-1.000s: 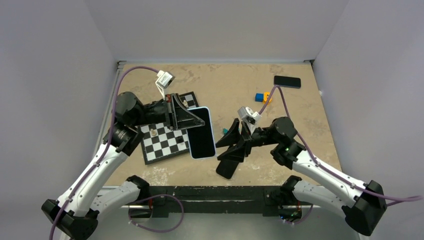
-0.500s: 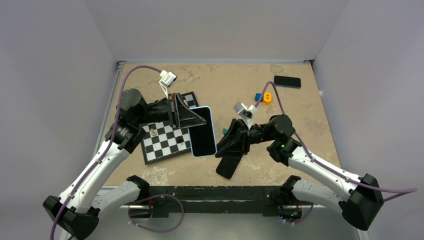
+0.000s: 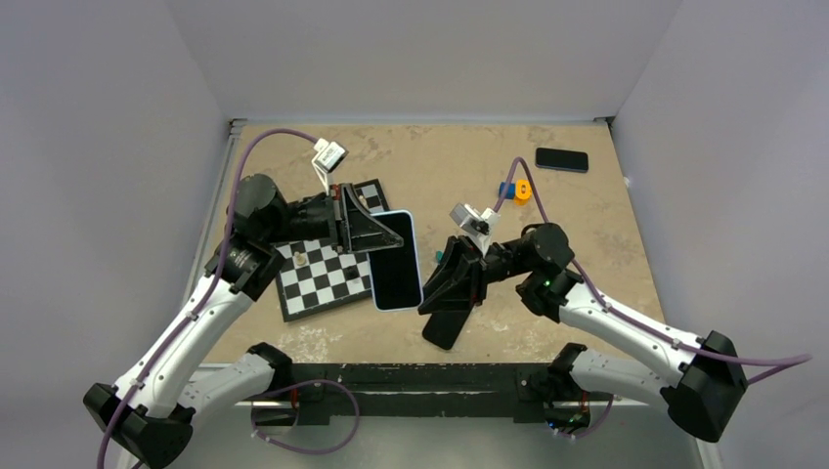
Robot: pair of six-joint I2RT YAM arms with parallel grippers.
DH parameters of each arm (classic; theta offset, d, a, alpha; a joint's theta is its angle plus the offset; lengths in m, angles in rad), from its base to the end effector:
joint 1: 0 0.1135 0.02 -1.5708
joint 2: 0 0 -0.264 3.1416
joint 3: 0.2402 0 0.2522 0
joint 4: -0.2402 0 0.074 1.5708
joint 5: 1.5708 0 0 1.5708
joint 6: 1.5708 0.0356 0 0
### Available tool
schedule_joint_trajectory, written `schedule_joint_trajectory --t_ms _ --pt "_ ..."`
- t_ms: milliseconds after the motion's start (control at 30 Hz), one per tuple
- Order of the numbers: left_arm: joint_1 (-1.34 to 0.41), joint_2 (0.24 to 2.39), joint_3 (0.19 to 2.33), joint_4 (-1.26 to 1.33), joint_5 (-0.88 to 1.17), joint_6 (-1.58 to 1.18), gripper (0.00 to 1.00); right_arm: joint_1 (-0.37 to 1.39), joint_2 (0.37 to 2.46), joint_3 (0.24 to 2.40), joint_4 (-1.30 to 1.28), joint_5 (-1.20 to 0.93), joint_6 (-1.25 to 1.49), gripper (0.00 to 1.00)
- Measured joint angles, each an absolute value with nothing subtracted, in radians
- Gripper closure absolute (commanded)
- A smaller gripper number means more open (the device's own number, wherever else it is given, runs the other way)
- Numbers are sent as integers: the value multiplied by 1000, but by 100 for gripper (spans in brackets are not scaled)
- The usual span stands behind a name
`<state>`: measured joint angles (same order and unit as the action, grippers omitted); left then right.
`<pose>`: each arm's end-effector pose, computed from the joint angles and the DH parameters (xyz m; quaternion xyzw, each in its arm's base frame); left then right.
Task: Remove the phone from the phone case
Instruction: Remove the phone case from the phone.
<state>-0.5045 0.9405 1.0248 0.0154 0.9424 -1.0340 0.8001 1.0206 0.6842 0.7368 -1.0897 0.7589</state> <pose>0.1593 -0.1209 0.4166 0.1684 0.6651 -0.6784 0.2628 0.1281 0.1772 0.3496 -0.4417 0.4634 0.7047 0.3058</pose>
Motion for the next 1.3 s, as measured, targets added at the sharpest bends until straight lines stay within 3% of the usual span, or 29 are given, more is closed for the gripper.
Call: schedule_joint_trajectory --t_ms 300,500,767,800,867,1000,1300 --pt "-505 934 1025 16 967 -1039 100 818 1039 686 752 -1097 743 99" --pt "-502 931 1024 53 998 -1100 100 830 1076 757 682 -1143 653 100" --pt "-476 903 958 305 966 -1263 100 859 1218 947 483 -1156 526 100" --pt "-476 898 958 296 963 -1266 100 859 1227 950 477 -1111 511 98" --pt "-493 873 959 232 965 -1249 100 846 1246 953 474 -1018 501 70" --pt "-508 816 1002 10 891 -1112 100 820 1202 884 473 -892 505 43" --pt "-506 809 991 -14 685 -1037 100 825 939 636 652 -856 649 41"
